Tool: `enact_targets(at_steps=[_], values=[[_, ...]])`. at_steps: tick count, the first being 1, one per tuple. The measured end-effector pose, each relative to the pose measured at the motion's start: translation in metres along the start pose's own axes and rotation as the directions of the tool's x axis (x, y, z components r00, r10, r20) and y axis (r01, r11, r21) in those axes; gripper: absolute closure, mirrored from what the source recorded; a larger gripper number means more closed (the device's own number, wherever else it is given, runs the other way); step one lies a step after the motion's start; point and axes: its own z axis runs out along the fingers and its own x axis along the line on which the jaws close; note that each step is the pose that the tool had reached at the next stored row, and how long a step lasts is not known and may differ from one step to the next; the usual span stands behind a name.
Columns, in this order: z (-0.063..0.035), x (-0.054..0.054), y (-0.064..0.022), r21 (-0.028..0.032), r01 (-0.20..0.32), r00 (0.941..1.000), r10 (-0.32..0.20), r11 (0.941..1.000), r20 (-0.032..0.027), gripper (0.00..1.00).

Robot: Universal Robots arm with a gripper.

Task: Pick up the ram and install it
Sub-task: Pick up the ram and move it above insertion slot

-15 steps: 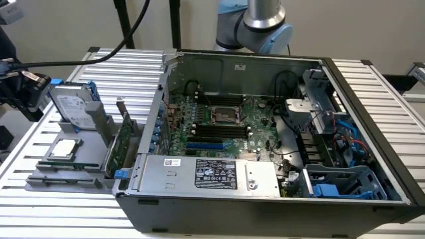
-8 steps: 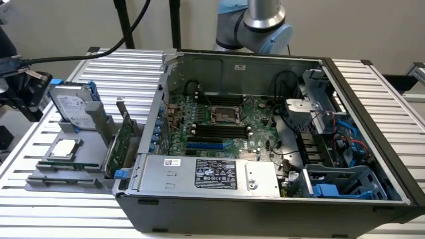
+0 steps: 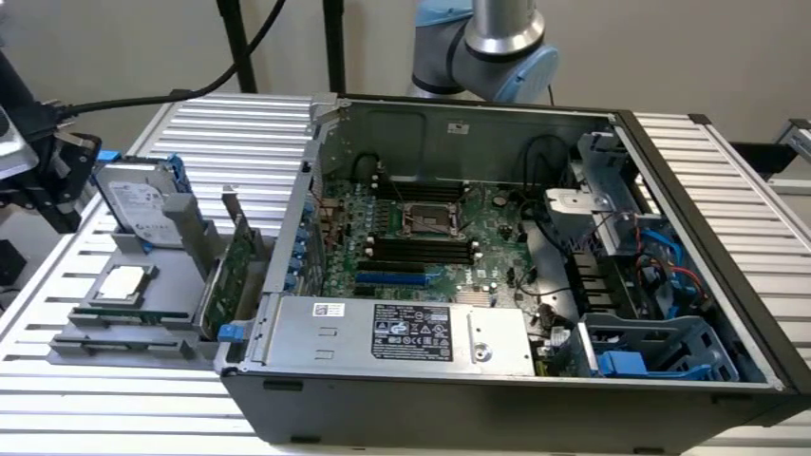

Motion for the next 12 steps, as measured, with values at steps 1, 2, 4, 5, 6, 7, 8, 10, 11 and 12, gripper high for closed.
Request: enact_targets(at_steps=[1,2,4,5,6,7,8,10,11,12], values=[[0.0002,0.0,0.0,-0.0003,0.018,0.9998,-0.018,0.9998,-0.0006,1.0],[0.0004,0.0,0.0,-0.0006,0.037,0.9993,-0.037,0.9993,-0.0011,1.0],[0.0008,0.0,0.0,-0.0013,0.074,0.9973,-0.074,0.9973,-0.0022,1.0],[0.001,0.0,0.0,-0.0017,0.091,0.9958,-0.091,0.9958,-0.0027,1.0],[0.0013,0.0,0.0,-0.0021,0.109,0.994,-0.109,0.994,-0.0032,1.0],[0.0015,0.0,0.0,-0.0024,0.127,0.9919,-0.127,0.9919,-0.0037,1.0],[0.0017,0.0,0.0,-0.0028,0.145,0.9894,-0.145,0.9894,-0.0041,1.0],[0.0022,0.0,-0.0001,-0.0036,0.181,0.9835,-0.181,0.9835,-0.0051,1.0],[0.0024,0.0,-0.0001,-0.004,0.199,0.9801,-0.199,0.9801,-0.0056,1.0],[0.0026,0.0,-0.0001,-0.0044,0.216,0.9763,-0.216,0.9763,-0.006,1.0]])
